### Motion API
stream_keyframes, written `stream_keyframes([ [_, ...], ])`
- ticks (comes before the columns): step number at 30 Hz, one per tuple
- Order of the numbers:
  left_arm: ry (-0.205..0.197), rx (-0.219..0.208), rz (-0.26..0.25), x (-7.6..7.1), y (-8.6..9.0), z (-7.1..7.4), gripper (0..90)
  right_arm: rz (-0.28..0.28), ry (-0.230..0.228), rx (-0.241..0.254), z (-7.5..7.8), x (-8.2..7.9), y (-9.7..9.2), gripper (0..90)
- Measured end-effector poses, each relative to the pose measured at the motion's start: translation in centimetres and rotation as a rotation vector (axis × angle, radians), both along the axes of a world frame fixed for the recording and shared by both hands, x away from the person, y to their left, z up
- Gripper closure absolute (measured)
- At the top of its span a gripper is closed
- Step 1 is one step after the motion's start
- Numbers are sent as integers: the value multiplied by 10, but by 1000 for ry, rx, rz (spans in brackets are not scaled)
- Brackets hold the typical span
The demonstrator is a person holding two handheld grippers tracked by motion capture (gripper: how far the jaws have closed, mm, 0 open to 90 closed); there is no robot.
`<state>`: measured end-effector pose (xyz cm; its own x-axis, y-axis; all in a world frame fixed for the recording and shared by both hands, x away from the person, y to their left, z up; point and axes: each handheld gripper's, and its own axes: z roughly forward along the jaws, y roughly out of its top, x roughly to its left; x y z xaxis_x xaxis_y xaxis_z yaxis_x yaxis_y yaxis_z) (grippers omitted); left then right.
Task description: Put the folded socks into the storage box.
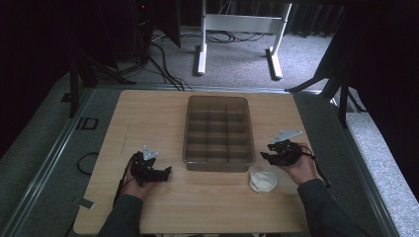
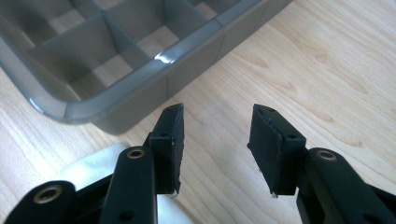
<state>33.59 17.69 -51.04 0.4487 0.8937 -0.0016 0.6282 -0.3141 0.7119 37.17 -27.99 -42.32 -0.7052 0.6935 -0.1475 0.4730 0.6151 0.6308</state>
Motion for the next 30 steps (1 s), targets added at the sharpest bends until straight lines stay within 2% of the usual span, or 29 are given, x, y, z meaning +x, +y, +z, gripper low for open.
stream_keyframes([
  [22,0,0,0,0,0,0,66,66,57,-62,0,-13,1,481],
  [30,0,0,0,0,0,0,66,89,69,-69,1,-17,3,474],
])
